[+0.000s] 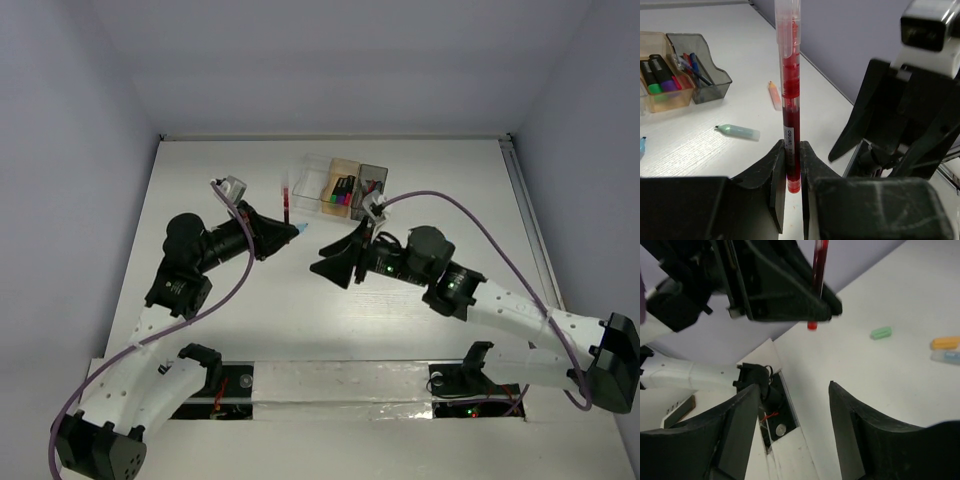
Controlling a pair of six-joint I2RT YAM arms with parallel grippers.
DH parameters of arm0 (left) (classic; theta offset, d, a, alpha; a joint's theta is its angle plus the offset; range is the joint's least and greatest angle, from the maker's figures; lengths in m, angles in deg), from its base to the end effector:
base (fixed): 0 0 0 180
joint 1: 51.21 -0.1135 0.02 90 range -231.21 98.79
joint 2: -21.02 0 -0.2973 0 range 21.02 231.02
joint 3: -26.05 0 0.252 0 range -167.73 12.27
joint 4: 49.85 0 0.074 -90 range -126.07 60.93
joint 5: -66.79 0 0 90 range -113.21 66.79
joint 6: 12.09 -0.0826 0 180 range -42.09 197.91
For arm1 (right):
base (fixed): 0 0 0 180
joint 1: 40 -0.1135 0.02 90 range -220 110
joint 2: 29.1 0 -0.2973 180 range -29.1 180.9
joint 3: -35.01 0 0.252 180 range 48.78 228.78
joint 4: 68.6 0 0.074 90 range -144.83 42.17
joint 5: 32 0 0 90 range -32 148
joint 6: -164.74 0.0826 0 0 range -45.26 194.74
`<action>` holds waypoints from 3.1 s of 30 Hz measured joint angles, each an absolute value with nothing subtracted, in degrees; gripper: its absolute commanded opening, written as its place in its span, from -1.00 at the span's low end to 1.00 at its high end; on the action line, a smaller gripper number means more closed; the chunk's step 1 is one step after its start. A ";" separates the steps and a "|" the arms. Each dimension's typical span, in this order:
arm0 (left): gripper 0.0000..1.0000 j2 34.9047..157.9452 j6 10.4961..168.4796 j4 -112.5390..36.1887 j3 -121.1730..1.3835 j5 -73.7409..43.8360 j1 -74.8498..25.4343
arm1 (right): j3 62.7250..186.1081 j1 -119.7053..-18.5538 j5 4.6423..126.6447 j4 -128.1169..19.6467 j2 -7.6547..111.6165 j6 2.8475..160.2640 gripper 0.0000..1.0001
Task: Sort the stationery into containers
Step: Close the pen cap on the pen, then place the pen in the storage box.
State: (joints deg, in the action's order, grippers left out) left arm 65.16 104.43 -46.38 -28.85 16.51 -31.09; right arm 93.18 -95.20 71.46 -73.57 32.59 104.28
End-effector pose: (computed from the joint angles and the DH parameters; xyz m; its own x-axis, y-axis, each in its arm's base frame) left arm 0.1608 -0.1151 0.3850 -0.2773 -0.2642 -0.9238 0.8225 0.4317 -0.3703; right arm 0.1468 0.2448 0.3637 -0.4466 0.1975 -0.8726 -0.8174 0.3064 0.4877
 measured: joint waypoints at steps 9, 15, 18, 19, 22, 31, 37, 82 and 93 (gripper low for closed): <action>-1.00 65.53 105.04 -48.39 -25.81 20.60 -31.09 | 106.10 -87.71 81.05 -73.42 40.79 100.54 0.39; -1.00 66.08 105.85 -50.01 -24.54 23.53 -30.96 | 112.72 -87.64 84.09 -73.35 49.66 99.80 0.19; -1.00 66.08 106.07 -50.53 -24.54 24.31 -30.96 | 113.38 -87.60 85.36 -73.44 52.18 100.28 0.04; -1.00 66.08 106.11 -50.66 -24.52 24.49 -30.96 | 113.42 -87.60 85.66 -73.44 52.77 100.41 -0.02; -1.00 66.08 106.31 -50.88 -24.26 24.64 -30.80 | 113.64 -87.60 86.47 -74.03 53.77 101.16 -0.52; -0.48 65.01 104.45 -50.20 -23.93 21.06 -30.28 | 113.66 -87.64 83.91 -74.91 53.81 104.56 -1.00; -0.19 63.37 103.45 -45.79 -23.93 17.82 -30.30 | 113.66 -79.44 79.24 -74.10 53.84 105.37 -1.00; 0.80 53.64 95.95 -30.16 -23.98 4.60 -30.30 | 135.37 -59.18 66.76 -46.51 85.20 96.50 0.24; 0.80 53.62 95.95 -30.12 -23.98 4.03 -30.30 | 115.33 -64.47 66.08 -45.97 62.23 94.42 0.15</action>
